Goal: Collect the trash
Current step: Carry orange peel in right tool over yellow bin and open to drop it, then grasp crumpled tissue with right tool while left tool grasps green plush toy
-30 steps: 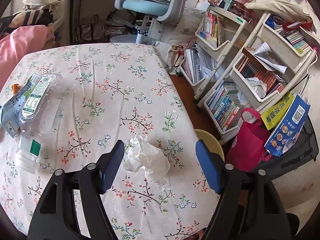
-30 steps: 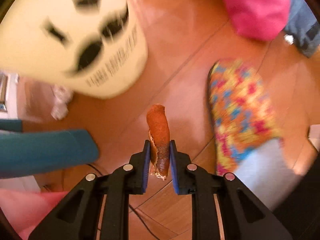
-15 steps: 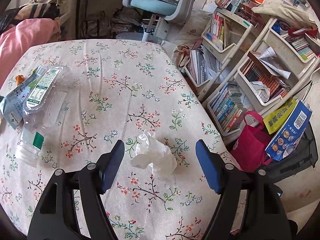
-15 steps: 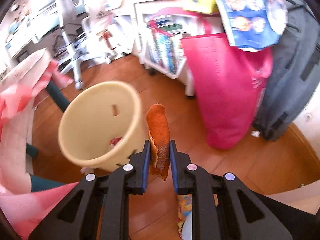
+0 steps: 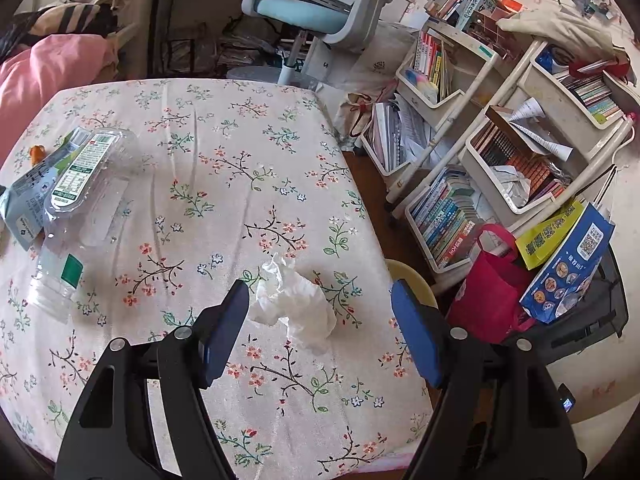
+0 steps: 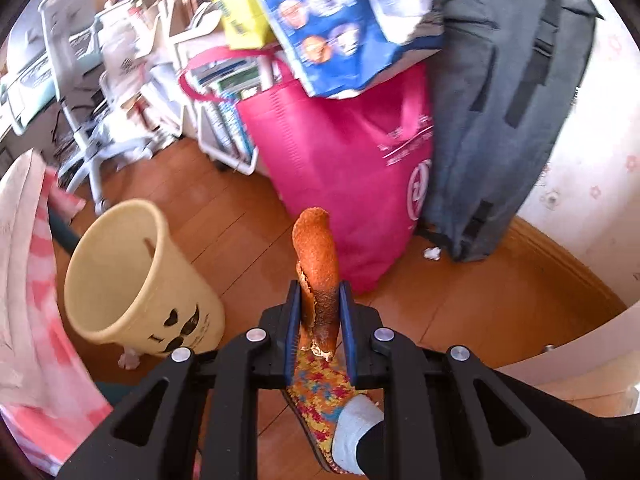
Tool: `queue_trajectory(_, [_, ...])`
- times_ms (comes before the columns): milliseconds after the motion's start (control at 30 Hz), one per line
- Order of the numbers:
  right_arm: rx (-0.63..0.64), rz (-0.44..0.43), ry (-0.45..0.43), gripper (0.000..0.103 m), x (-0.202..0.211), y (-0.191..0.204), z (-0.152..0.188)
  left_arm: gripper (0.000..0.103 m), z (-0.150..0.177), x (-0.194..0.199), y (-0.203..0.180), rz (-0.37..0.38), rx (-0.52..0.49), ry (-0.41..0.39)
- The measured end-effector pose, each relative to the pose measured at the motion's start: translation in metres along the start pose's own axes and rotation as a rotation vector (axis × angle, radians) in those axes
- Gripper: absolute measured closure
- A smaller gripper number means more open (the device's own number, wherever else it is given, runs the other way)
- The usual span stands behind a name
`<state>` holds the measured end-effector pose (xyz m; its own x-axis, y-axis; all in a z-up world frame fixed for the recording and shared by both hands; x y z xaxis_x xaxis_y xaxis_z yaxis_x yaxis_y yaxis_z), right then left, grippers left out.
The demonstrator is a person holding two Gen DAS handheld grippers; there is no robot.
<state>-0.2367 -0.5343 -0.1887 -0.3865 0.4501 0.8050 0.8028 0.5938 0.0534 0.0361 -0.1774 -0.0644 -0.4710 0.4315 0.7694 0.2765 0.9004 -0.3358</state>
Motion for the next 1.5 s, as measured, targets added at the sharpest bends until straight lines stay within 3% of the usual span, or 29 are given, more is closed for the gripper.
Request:
queue_trajectory(100, [0.023, -0.057, -0.023, 0.084, 0.004, 0.010, -0.001, 0.033, 0.000, 0.000, -0.001, -0.002, -0.007, -0.004])
queue_trajectory(300, [0.269, -0.180, -0.158, 0.083, 0.050, 0.071, -0.028, 0.033, 0.005, -0.006, -0.002, -0.019, -0.023, 0.015])
queue_trajectory(500, [0.331, -0.188, -0.280, 0.083, 0.124, 0.049, -0.079, 0.032, 0.002, -0.003, -0.008, -0.001, -0.025, 0.008])
queue_trajectory(667, [0.681, -0.211, -0.294, 0.083, 0.179, 0.067, -0.039, 0.033, 0.004, 0.001, -0.012, 0.008, -0.028, 0.004])
queue_trajectory(800, [0.795, -0.308, -0.273, 0.083, 0.207, 0.081, 0.002, 0.032, 0.008, 0.004, -0.011, 0.006, -0.030, 0.003])
queue_trajectory(1100, [0.810, -0.453, -0.217, 0.082, 0.162, 0.160, -0.010, 0.032, 0.009, 0.011, -0.006, -0.010, -0.043, -0.004])
queue_trajectory(1367, [0.827, -0.493, -0.098, 0.082, 0.066, 0.251, -0.024, 0.032, 0.007, 0.017, -0.001, -0.049, -0.084, -0.023])
queue_trajectory(1433, [0.787, -0.474, -0.008, 0.071, 0.039, 0.263, -0.024, 0.032, 0.008, 0.017, 0.001, -0.065, -0.099, -0.023])
queue_trajectory(1467, [0.761, -0.453, 0.012, 0.056, 0.030, 0.268, -0.026, 0.032, 0.008, 0.017, 0.002, -0.071, -0.107, -0.022])
queue_trajectory(1500, [0.737, -0.439, 0.033, 0.047, 0.025, 0.274, -0.028, 0.032, 0.009, 0.017, 0.003, -0.074, -0.113, -0.021])
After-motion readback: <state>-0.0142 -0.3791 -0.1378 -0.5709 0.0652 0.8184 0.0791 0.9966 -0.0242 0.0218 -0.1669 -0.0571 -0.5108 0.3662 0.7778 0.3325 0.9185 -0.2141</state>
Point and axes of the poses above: each gripper's, at about its wrist camera, not at the fingertips, and x roughly against the way its jaws point, y to its left, z to its underside, the point moved 7 cm from there along -x, roughly the way its jaws point, and after that the axes turned 1 degree about y, right-handed, at the moved point
